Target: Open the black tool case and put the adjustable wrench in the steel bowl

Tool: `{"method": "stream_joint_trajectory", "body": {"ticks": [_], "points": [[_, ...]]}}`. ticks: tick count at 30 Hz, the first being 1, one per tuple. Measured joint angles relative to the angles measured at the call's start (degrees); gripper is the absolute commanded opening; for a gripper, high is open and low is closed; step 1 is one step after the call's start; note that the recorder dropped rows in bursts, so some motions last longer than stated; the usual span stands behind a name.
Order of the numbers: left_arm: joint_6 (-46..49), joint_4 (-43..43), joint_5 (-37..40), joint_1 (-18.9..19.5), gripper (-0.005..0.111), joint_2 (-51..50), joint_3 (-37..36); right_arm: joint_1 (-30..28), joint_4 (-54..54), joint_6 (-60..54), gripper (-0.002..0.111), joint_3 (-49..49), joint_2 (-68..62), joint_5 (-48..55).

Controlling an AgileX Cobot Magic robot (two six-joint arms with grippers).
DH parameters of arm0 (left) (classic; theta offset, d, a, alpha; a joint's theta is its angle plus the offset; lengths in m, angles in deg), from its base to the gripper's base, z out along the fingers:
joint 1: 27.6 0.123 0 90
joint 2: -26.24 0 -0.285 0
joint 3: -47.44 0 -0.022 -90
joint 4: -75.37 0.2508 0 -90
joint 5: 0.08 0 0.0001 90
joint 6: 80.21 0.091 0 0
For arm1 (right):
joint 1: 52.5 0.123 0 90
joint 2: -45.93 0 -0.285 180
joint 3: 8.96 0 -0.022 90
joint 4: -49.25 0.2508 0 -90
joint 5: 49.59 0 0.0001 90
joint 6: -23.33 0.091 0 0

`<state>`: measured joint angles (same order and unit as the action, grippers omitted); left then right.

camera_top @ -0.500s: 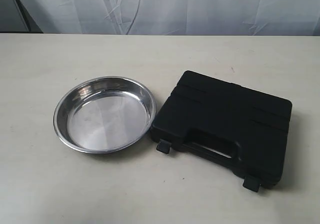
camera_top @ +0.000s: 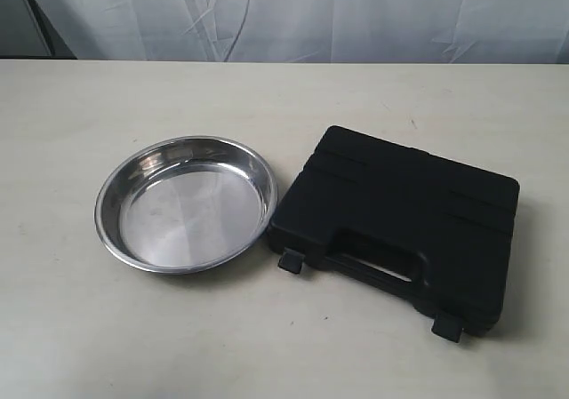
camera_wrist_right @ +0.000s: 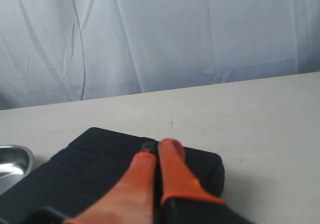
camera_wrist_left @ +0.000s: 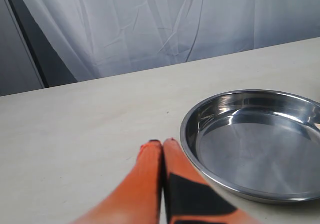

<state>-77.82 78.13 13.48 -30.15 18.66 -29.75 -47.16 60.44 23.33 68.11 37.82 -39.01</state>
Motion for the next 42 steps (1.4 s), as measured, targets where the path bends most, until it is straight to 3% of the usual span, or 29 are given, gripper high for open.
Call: {"method": "stream_joint_trajectory", "body": {"ticks": [5, 12, 15, 25, 31, 36, 42], "points": [[0.0, 0.0, 0.0, 0.0, 0.0, 0.0, 0.0, 0.0, 4.97, 0.0, 0.0, 0.0, 0.0, -1.44], [0.0, 0.0, 0.0, 0.0, 0.0, 0.0, 0.0, 0.0, 28.84, 0.0, 0.0, 0.0, 0.0, -12.53], [0.0, 0.0, 0.0, 0.0, 0.0, 0.0, 0.0, 0.0, 34.14, 0.0, 0.0, -0.76, 0.0, -12.96], [0.0, 0.0, 0.0, 0.0, 0.0, 0.0, 0.0, 0.0, 14.49, 0.0, 0.0, -15.99, -5.19, -21.2], [0.0, 0.0, 0.0, 0.0, 0.0, 0.0, 0.0, 0.0, 5.81, -0.35, 0.0, -27.8, -25.45, -0.13], [0.0, 0.0, 0.0, 0.0, 0.0, 0.0, 0.0, 0.83, 7.12, -6.19, 0.0, -36.04, -46.79, 16.72], [0.0, 0.0, 0.0, 0.0, 0.0, 0.0, 0.0, 11.78, 14.47, -20.66, 0.0, -42.28, -67.51, 27.49]]}}
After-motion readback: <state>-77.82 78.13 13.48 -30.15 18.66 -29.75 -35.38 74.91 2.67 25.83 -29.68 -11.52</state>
